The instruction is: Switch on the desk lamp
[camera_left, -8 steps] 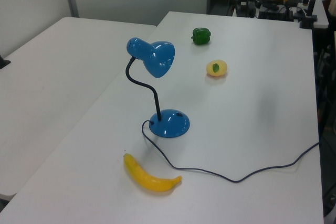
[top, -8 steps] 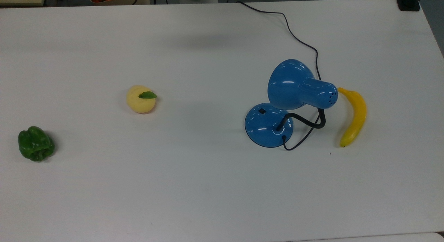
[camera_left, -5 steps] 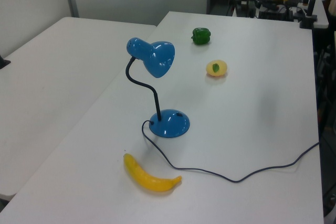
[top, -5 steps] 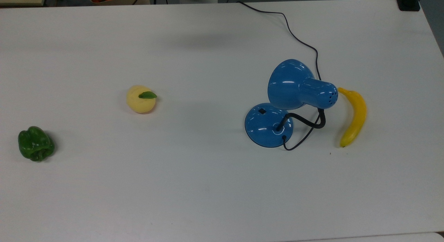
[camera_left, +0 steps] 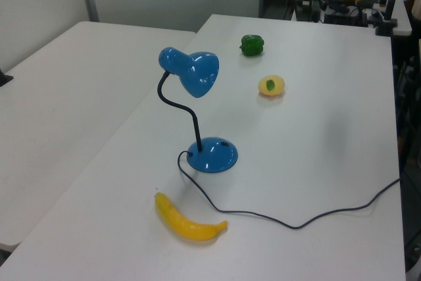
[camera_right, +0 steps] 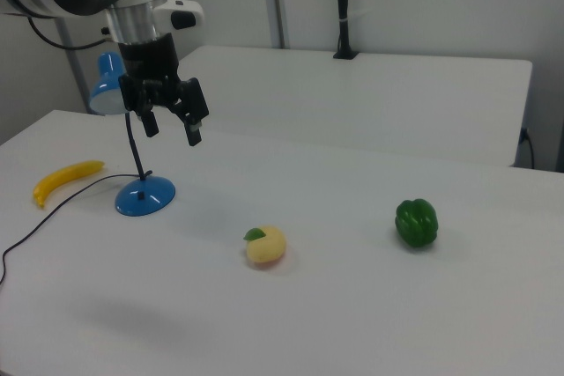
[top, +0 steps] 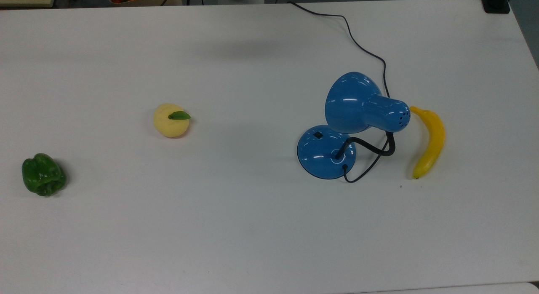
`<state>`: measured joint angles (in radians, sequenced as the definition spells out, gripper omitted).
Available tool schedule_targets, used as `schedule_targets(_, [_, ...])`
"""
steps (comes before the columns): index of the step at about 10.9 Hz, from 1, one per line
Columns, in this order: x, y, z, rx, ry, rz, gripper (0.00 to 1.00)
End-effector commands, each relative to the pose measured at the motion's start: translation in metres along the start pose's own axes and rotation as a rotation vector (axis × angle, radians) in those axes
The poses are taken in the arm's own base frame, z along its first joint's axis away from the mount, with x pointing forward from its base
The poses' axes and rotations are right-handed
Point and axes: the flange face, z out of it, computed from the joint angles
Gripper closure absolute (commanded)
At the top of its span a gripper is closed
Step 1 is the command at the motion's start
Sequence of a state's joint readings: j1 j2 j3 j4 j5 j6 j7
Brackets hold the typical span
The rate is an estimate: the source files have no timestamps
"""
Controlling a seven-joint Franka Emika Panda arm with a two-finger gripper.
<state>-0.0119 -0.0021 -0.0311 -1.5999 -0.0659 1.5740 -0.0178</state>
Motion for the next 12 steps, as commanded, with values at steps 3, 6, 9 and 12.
schedule_targets(3, [-0.005, 0.0, -0.003, -0.001, -0.01, 0.001, 0.48])
schedule_targets(6, [-0.004, -0.001, -0.001, 0.0, -0.011, -0.001, 1.0])
schedule_targets(9, [-0.003, -0.001, 0.0, 0.003, -0.01, -0.001, 1.0])
schedule_targets(12, [0.005, -0.019, 0.014, 0.004, -0.006, -0.033, 1.0])
